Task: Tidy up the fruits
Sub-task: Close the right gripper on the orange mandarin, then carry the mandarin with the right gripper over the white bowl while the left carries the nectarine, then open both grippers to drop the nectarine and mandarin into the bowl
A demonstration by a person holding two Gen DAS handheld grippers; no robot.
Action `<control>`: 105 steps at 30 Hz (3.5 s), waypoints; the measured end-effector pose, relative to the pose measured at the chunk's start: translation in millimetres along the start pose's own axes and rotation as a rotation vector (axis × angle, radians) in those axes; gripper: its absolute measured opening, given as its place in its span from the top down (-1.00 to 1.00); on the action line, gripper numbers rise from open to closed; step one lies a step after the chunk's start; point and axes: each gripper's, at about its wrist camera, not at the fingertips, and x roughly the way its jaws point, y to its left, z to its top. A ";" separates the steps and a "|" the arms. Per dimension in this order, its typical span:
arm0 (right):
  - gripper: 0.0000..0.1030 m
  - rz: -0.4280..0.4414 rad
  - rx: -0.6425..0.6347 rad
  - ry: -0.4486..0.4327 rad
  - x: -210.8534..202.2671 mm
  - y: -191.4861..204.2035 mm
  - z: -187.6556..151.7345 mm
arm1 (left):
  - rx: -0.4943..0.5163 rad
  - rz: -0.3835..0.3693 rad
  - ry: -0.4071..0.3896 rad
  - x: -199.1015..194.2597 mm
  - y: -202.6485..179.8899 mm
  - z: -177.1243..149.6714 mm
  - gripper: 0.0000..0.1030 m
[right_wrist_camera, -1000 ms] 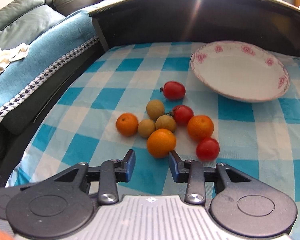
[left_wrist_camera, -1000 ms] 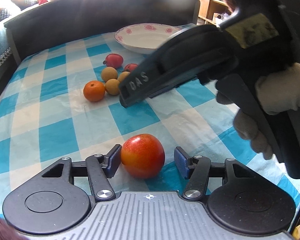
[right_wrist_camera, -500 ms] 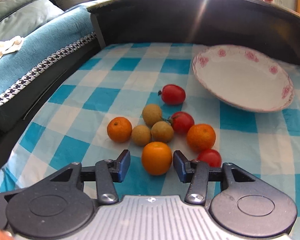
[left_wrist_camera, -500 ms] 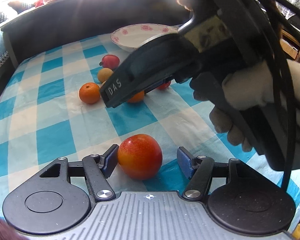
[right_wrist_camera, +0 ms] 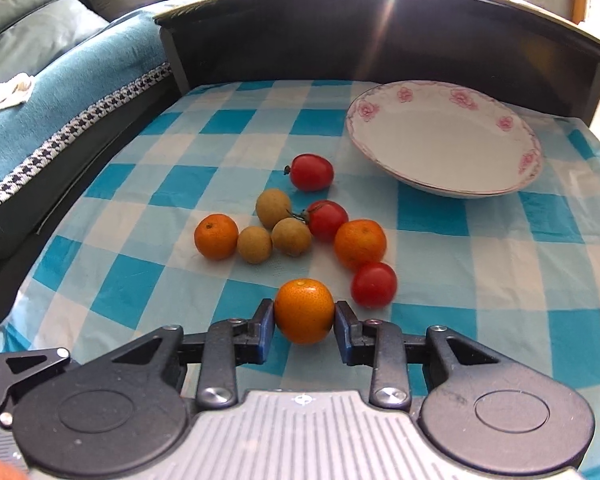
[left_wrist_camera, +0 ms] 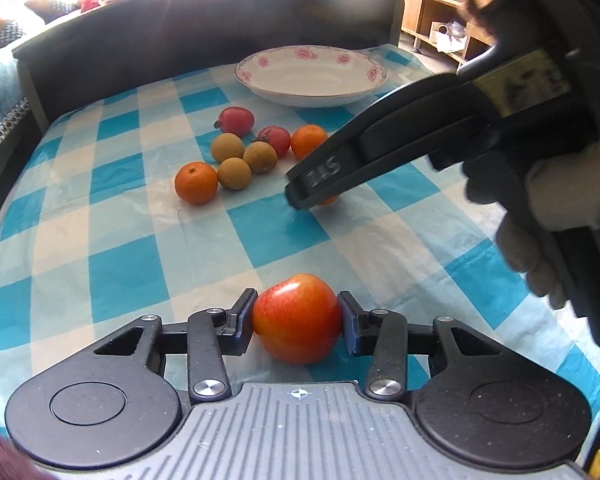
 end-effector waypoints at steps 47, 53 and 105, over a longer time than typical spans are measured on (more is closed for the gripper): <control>0.32 -0.050 0.154 -0.117 -33.9 -67.4 33.8 | -0.125 -0.071 -0.128 22.3 19.7 81.0 0.04; 0.32 -0.059 0.167 -0.114 -21.9 -81.9 44.4 | -0.102 -0.068 -0.141 37.2 18.5 102.7 0.04; 0.30 -0.069 0.182 -0.152 5.3 -117.7 81.3 | -0.006 -0.015 -0.160 80.9 20.3 161.5 -0.08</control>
